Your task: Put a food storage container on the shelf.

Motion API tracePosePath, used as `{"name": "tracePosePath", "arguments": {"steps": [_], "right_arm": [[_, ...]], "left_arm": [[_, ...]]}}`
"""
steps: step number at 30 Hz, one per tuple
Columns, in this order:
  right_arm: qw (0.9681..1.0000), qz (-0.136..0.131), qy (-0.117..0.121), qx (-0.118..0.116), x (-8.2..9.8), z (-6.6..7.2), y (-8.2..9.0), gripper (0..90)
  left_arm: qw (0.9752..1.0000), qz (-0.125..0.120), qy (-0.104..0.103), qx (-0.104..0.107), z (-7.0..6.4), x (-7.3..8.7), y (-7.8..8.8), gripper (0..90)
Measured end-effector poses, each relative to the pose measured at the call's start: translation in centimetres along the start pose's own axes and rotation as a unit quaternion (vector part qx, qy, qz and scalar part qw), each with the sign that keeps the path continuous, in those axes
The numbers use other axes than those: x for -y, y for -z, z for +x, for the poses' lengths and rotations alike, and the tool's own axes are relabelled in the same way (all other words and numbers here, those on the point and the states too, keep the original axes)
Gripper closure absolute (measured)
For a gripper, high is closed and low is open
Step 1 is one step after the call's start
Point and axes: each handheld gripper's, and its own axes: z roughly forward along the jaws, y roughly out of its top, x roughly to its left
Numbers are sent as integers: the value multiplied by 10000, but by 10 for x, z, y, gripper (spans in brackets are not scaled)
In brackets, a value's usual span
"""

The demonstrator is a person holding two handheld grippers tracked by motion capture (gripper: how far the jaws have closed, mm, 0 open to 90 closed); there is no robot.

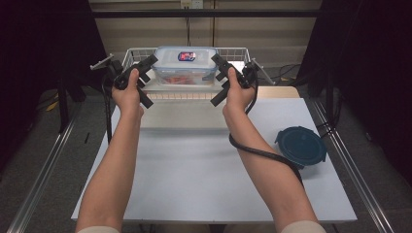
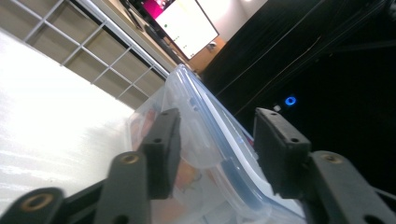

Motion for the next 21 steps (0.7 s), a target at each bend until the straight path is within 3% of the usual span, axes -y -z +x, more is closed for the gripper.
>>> {"name": "tracePosePath", "arguments": {"steps": [3,6,10,21], "right_arm": [[9999,56,117,4,0,3,5,391],[9999,113,33,-84,0,4,10,394],[9997,149,129,-154,3,7,18,372],[9991,294,149,-262,10,-3,42,341]], "left_arm": [[9999,-35,-108,-56,-4,5,2,422],[9997,-122,-189,-91,-9,8,3,384],[9989,-91,-441,-105,-18,14,8,326],[9988,-121,-480,-9,-21,29,17,239]]}}
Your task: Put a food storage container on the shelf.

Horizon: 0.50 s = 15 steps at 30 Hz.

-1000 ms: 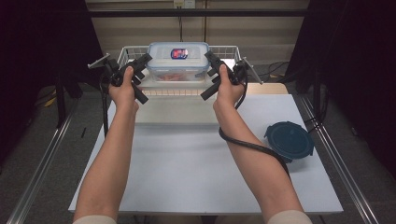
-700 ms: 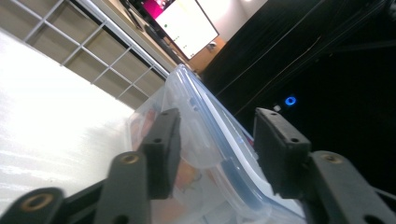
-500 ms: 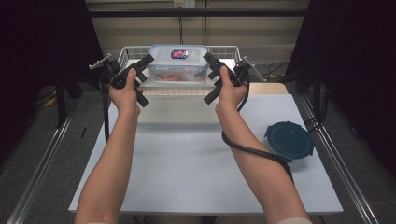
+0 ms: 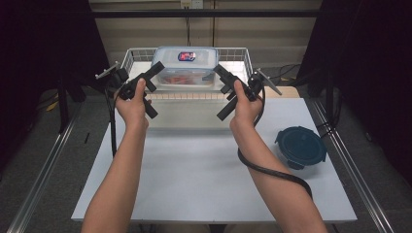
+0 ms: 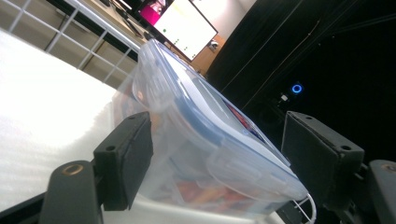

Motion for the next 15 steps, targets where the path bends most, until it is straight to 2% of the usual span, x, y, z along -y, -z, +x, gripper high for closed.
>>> {"name": "tracePosePath", "arguments": {"steps": [5,8,9,10,12,15], "right_arm": [[9999,115,4,-77,3,-2,11,341],[9998,143,29,-133,5,-1,14,340],[9997,175,21,-173,6,-1,17,339],[9995,212,69,-205,7,-1,22,338],[9994,249,51,-242,9,-1,28,336],[9988,362,137,-286,12,-1,35,331]], "left_arm": [[9999,60,-101,54,-3,8,3,200],[9998,173,-55,120,-3,11,6,167],[9996,217,41,192,-3,13,6,167],[9987,378,149,303,0,17,8,135],[9989,399,91,249,0,22,11,159],[9984,460,140,292,-1,29,15,152]]}}
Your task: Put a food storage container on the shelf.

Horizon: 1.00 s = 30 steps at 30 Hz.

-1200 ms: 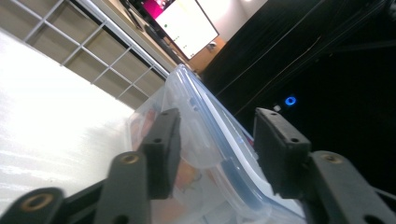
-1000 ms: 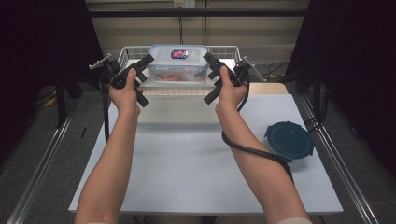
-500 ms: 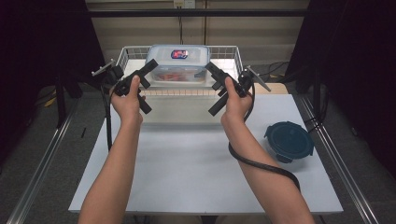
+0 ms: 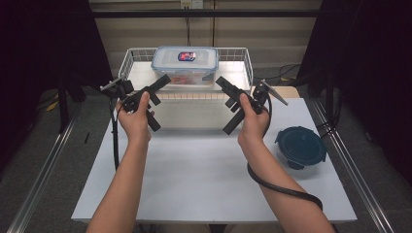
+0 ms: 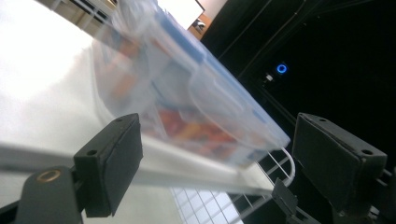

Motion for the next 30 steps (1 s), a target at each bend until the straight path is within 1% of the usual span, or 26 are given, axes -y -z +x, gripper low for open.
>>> {"name": "tracePosePath", "arguments": {"steps": [1,3,4,6,7,8,9,10,12,13,14,15,16,17,18,19,20,21,22,23,24,26,27,28,29,30], "right_arm": [[10000,8,-28,-9,1,0,3,328],[10000,70,-4,-5,1,-3,9,324],[10000,87,3,0,2,-5,13,324],[9999,112,-13,36,3,-8,19,324],[9998,166,26,86,3,-9,23,324],[9997,194,74,96,3,-11,27,324],[9997,193,128,117,3,-12,30,324],[9994,226,214,170,3,-14,34,324],[9989,266,298,227,2,-17,41,325],[9988,280,294,270,1,-19,44,325],[9986,313,317,277,1,-21,48,325],[9985,318,315,305,0,-24,52,325],[9985,352,275,329,-1,-26,55,325],[9984,363,240,348,-2,-28,59,327],[9982,400,254,361,-3,-30,63,327],[9981,391,281,396,-4,-32,67,326],[9976,409,363,417,-5,-34,70,327],[9971,429,413,474,-6,-36,75,329],[9969,415,447,502,-8,-38,79,329],[9967,419,458,527,-9,-40,82,330],[9963,420,494,560,-11,-43,86,332],[9957,415,541,626,-14,-47,93,333],[9954,430,551,657,-15,-49,96,336],[9953,419,551,675,-16,-51,99,335],[9955,408,513,691,-17,-53,102,335],[9952,407,533,713,-18,-54,104,335]], "left_arm": [[10000,28,-52,-15,0,3,1,143],[10000,51,-34,-17,-1,8,3,136],[9999,108,-51,-8,-1,10,4,130],[9999,134,-47,48,-1,16,6,113],[9998,152,-75,45,-1,19,7,112],[9996,224,-139,46,-1,21,8,106],[9998,185,-48,54,-2,24,8,102],[9998,185,-48,54,-2,24,8,101],[9994,317,-115,33,0,31,11,89],[9995,314,-59,29,0,33,12,84],[9994,347,-97,-2,1,36,13,79],[9993,366,-65,33,2,38,15,74],[9994,336,-13,32,2,41,15,72],[9992,392,-99,-22,3,43,16,72],[9991,383,-143,-82,4,45,17,72],[9990,442,-110,-32,4,47,18,68],[9991,427,-51,-33,4,48,18,66],[9988,478,-89,-18,5,50,19,66],[9990,440,-10,-31,4,52,19,64],[9988,487,-70,-35,5,53,19,64],[9986,513,-86,-56,5,54,19,62],[9984,562,-51,-29,6,58,19,60],[9982,578,-121,-40,7,59,19,61],[9983,570,-85,-70,6,61,18,61],[9977,668,-101,-23,8,62,18,59],[9980,619,-75,-67,7,63,17,55]]}}
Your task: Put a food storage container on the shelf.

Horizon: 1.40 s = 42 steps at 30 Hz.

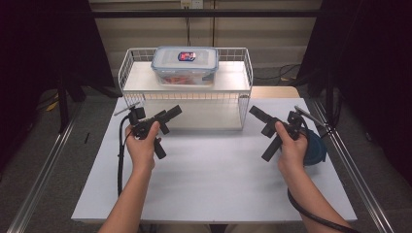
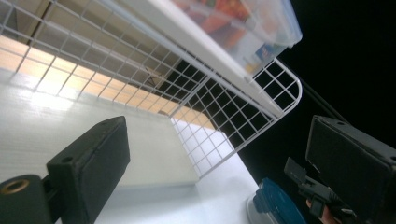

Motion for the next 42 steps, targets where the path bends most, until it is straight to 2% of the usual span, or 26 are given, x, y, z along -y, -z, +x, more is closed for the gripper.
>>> {"name": "tracePosePath", "arguments": {"steps": [6,9,10,13,15,20,21,25,28,30,31,32,33,35,37,39,40,41,42], "right_arm": [[9998,8,175,103,-5,-10,13,330],[9994,16,251,228,-9,-15,20,328],[9992,9,310,263,-10,-17,22,329],[9990,30,316,322,-13,-22,27,348],[9984,33,408,395,-14,-24,31,362],[9967,111,565,581,-18,-30,38,446],[9967,111,565,581,-18,-30,38,446],[9942,278,669,794,-21,-39,49,535],[9931,349,671,893,-23,-45,56,622],[9918,422,704,980,-26,-48,60,656],[9913,434,736,1003,-27,-50,62,665],[9892,456,847,1102,-28,-50,63,696],[9879,495,921,1147,-29,-51,64,716],[9883,507,873,1147,-30,-52,65,724],[9860,549,961,1247,-32,-54,66,785],[9857,583,930,1275,-33,-57,66,851],[9839,667,981,1337,-33,-58,67,896],[9829,737,988,1371,-34,-59,67,900],[9832,744,955,1364,-34,-60,68,900]], "left_arm": [[9999,99,22,8,2,4,1,51],[9999,135,-8,14,3,6,3,46],[9999,113,46,21,4,7,3,43],[9999,130,11,-12,5,8,4,39],[9999,149,50,58,6,10,5,37],[9999,152,11,17,10,11,6,33],[9998,159,73,12,10,11,6,33],[9996,235,77,161,7,13,7,29],[9995,263,35,165,6,14,6,28],[9995,271,4,168,7,15,6,28],[9993,291,82,214,6,16,6,28],[9994,302,-15,192,7,16,6,28],[9992,297,117,244,5,16,6,28],[9992,301,119,254,6,16,6,28],[9991,288,121,291,7,16,6,28],[9991,323,85,252,8,16,7,29],[9992,289,138,232,8,16,7,28],[9992,260,129,257,9,16,7,28],[9992,260,129,257,9,16,7,29]]}}
